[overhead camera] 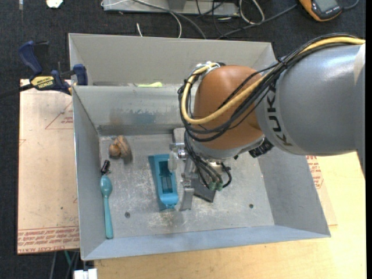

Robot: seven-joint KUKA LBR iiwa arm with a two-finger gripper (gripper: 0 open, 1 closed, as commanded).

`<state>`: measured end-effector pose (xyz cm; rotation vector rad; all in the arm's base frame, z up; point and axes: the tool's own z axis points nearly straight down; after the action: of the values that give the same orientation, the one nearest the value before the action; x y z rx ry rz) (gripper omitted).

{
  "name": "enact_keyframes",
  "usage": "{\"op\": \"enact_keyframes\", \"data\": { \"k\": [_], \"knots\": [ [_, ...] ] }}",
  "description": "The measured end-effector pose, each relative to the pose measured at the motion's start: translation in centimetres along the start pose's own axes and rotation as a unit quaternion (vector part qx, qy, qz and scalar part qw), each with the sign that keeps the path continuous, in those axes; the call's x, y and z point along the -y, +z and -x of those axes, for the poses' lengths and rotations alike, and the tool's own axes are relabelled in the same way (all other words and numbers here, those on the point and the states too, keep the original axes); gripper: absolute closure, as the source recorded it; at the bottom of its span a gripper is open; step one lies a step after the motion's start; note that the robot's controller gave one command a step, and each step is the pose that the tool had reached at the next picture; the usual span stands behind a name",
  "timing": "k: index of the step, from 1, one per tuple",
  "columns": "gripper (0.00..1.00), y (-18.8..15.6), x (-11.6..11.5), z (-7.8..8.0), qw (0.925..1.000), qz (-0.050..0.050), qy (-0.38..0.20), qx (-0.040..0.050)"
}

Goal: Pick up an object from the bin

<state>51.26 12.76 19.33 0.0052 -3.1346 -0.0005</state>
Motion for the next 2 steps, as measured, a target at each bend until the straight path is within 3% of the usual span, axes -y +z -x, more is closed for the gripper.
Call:
{"op": "enact_keyframes", "data": {
  "k": [1,2],
  "knots": [
    [0.0,-0.3,0.1,0.2,1.0,0.001,0.002,0.0037],
    [0.0,5.1,1.8,-2.8,0.9999,0.001,0.011,0.0038]
  ]
}}
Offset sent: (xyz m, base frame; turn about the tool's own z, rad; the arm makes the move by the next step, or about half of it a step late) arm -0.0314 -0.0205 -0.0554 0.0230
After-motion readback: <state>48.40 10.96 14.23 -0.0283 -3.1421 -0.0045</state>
